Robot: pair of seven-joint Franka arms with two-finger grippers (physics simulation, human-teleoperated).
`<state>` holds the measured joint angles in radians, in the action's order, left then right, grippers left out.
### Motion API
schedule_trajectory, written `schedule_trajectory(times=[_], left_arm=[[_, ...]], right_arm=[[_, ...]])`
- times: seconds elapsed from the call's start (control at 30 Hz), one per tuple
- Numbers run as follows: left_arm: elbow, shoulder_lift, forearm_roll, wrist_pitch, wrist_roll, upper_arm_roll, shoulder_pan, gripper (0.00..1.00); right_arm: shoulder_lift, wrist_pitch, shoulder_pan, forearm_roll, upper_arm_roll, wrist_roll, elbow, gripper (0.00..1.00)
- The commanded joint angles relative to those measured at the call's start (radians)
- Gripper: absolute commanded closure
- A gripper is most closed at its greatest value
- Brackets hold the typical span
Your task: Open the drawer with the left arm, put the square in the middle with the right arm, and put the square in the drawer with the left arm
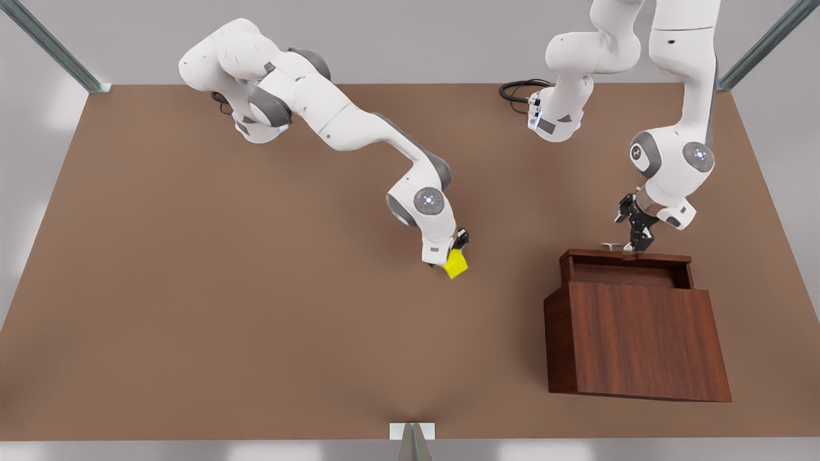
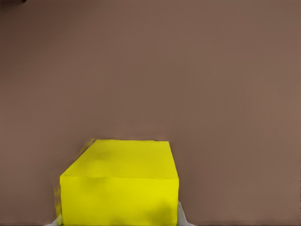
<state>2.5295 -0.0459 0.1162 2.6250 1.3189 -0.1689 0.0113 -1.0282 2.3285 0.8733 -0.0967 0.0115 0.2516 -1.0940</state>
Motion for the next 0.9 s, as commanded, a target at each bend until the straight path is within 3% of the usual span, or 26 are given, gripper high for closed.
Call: schedule_trajectory(times=[0.0, 0.13, 0.27, 0.33, 0.4, 0.43, 0.5, 0.57, 0.63, 0.7, 0.77, 0.87], left_arm=[[0.002, 0.000, -0.003, 0.000, 0.000, 0.000, 0.007, 0.00], [0.035, -0.040, -0.003, -0.017, 0.002, 0.000, 0.009, 0.00], [0.052, -0.063, -0.003, -0.029, 0.000, 0.000, 0.010, 0.00], [0.054, -0.086, -0.003, -0.060, 0.000, 0.000, 0.010, 0.00], [0.083, -0.118, -0.004, -0.085, 0.000, 0.000, 0.012, 0.00], [0.086, -0.121, -0.003, -0.102, 0.000, 0.000, 0.012, 0.00], [0.088, -0.186, -0.006, -0.174, -0.004, 0.000, 0.013, 0.00], [0.074, -0.315, -0.010, -0.272, -0.006, -0.001, 0.016, 0.00], [-0.012, -0.338, -0.021, -0.304, -0.047, 0.000, 0.038, 0.00], [-0.090, -0.275, -0.023, -0.304, -0.239, 0.044, 0.055, 0.00], [-0.245, -0.138, -0.024, -0.307, -0.289, 0.195, 0.056, 0.00], [-0.622, 0.110, -0.035, -0.577, -0.556, 0.221, 0.167, 0.00]], right_arm=[[0.000, 0.000, 0.001, 0.000, -0.001, 0.000, -0.001, 0.00], [0.054, -0.015, 0.007, 0.003, -0.016, -0.002, -0.056, 0.00], [0.342, -0.015, -0.037, 0.009, -0.018, -0.003, -0.276, 0.00], [0.597, -0.043, -0.180, 0.009, -0.038, -0.008, -0.487, 0.00], [0.763, -0.385, -0.385, 0.024, -0.036, -0.014, -0.481, 0.00], [0.810, -0.454, -0.496, 0.040, -0.036, -0.018, -0.481, 0.00], [0.852, -0.557, -0.744, 0.037, -0.031, -0.129, -0.455, 0.00], [0.852, -0.560, -0.749, 0.087, -0.125, -0.216, -0.449, 0.00], [0.853, -0.571, -0.774, 0.098, -0.142, -0.253, -0.440, 0.00], [0.850, -0.575, -0.780, 0.095, -0.145, -0.278, -0.408, 0.00], [0.823, -0.598, -0.781, 0.081, -0.145, -0.267, -0.346, 0.00], [0.823, -0.600, -0.784, 0.077, -0.145, -0.265, -0.333, 0.00]])
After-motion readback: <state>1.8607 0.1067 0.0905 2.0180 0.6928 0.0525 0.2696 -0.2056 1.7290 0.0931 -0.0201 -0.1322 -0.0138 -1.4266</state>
